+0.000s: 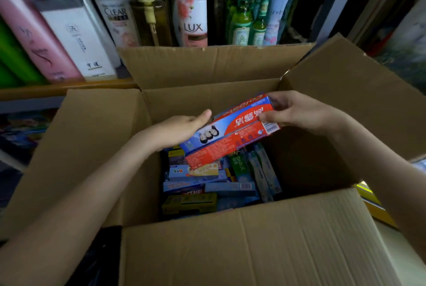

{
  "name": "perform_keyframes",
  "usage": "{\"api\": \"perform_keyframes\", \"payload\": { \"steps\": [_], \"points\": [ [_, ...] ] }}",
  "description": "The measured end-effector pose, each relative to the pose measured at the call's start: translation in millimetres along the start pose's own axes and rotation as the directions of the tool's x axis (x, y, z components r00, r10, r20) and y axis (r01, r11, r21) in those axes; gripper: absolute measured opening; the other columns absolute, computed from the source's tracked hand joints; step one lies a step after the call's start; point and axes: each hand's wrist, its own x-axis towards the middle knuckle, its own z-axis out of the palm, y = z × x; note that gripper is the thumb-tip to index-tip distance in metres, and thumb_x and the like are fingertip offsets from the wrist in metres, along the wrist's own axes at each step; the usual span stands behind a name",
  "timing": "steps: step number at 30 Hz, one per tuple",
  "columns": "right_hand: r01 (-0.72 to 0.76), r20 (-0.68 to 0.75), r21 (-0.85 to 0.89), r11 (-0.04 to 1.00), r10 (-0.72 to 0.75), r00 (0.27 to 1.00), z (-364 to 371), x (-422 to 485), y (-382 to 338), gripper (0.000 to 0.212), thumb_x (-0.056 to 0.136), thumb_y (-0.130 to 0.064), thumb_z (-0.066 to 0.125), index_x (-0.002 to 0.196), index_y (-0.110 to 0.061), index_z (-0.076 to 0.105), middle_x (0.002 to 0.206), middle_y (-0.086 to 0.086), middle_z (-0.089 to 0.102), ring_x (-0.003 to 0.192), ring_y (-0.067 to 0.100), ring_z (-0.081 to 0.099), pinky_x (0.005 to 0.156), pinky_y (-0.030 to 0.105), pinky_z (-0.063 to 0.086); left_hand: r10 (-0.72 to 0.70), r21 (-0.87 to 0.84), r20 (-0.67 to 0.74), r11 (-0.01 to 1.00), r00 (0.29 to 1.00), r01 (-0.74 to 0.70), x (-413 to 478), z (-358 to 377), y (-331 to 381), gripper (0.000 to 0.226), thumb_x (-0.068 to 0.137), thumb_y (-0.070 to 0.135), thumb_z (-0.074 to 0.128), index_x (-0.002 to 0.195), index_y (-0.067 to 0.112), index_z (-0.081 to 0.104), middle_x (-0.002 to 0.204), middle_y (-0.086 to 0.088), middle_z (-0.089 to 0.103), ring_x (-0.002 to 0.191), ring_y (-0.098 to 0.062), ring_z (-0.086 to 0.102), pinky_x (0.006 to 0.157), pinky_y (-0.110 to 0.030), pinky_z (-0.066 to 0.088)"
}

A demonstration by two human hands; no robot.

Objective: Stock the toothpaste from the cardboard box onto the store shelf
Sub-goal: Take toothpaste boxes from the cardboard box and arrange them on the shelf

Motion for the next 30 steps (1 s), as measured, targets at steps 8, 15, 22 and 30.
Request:
{"api": "perform_keyframes", "payload": {
  "steps": [8, 15, 22, 30],
  "points": [
    [0.035, -0.046, 0.431, 0.902, -0.017, 0.999, 26, -15, 12, 0.033, 0.078, -0.021, 0.061, 0.107, -0.006, 0.061, 0.092, 0.007, 0.073, 0.085, 0.017, 0.069, 0.066, 0.027, 0.058, -0.1, -0.696, -0.2, 0.715, 0.975, -0.069, -62, 8, -14, 0.027, 0.092, 0.047, 0.05, 0.093, 0.022, 0.062, 0.067, 0.004, 0.069, 0.059, -0.008, 0.063, 0.06, -0.026, 0.051],
    [0.07, 0.043, 0.575, 0.815, -0.115, 0.992, 64, -19, -24, 0.028, 0.084, -0.019, 0.058, 0.108, -0.005, 0.061, 0.091, 0.007, 0.072, 0.08, 0.016, 0.07, 0.062, 0.027, 0.059, -0.211, -0.745, -0.544, 0.568, 0.812, -0.351, -125, 29, -4, 0.023, 0.095, 0.037, 0.054, 0.101, 0.016, 0.062, 0.075, -0.002, 0.069, 0.06, -0.013, 0.065, 0.05, -0.025, 0.057],
    [0.146, 0.13, 0.487, 0.861, -0.237, 0.963, 148, -12, -71, 0.011, 0.094, -0.026, 0.053, 0.104, -0.023, 0.05, 0.09, 0.0, 0.068, 0.08, 0.016, 0.067, 0.063, 0.035, 0.057, -0.432, -0.797, -0.59, 0.446, 0.682, -0.407, -213, 28, -51, 0.029, 0.094, 0.044, 0.053, 0.101, 0.018, 0.063, 0.077, -0.002, 0.07, 0.059, -0.012, 0.067, 0.047, -0.026, 0.056],
    [0.124, 0.087, 0.509, 0.851, -0.195, 0.977, 288, 13, -129, 0.028, 0.094, -0.036, 0.057, 0.111, -0.014, 0.055, 0.091, 0.005, 0.069, 0.076, 0.016, 0.065, 0.081, 0.035, 0.053, -0.597, -0.868, -0.486, 0.247, 0.638, -0.43, -300, -6, -144, 0.029, 0.094, 0.042, 0.054, 0.102, 0.015, 0.06, 0.06, -0.004, 0.067, 0.045, -0.019, 0.063, 0.037, -0.023, 0.048]
  ]
}}
